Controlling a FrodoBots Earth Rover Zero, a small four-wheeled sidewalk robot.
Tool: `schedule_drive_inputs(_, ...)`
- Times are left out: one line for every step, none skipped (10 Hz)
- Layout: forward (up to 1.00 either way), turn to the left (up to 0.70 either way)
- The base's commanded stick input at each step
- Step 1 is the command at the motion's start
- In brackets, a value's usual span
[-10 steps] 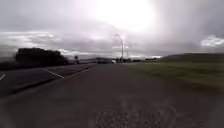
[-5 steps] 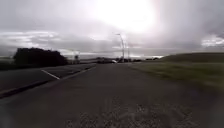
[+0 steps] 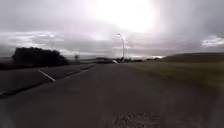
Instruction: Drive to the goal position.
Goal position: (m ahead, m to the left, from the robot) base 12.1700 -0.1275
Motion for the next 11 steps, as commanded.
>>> schedule_drive_inputs(1.0,0.0)
schedule_drive_inputs(1.0,0.0)
schedule_drive_inputs(1.0,0.0)
schedule_drive_inputs(1.0,0.0)
schedule_drive_inputs(1.0,0.0)
schedule_drive_inputs(1.0,0.0)
schedule_drive_inputs(1.0,0.0)
schedule_drive_inputs(1.0,0.0)
schedule_drive_inputs(1.0,0.0)
schedule_drive_inputs(1.0,0.0)
schedule_drive_inputs(1.0,0.0)
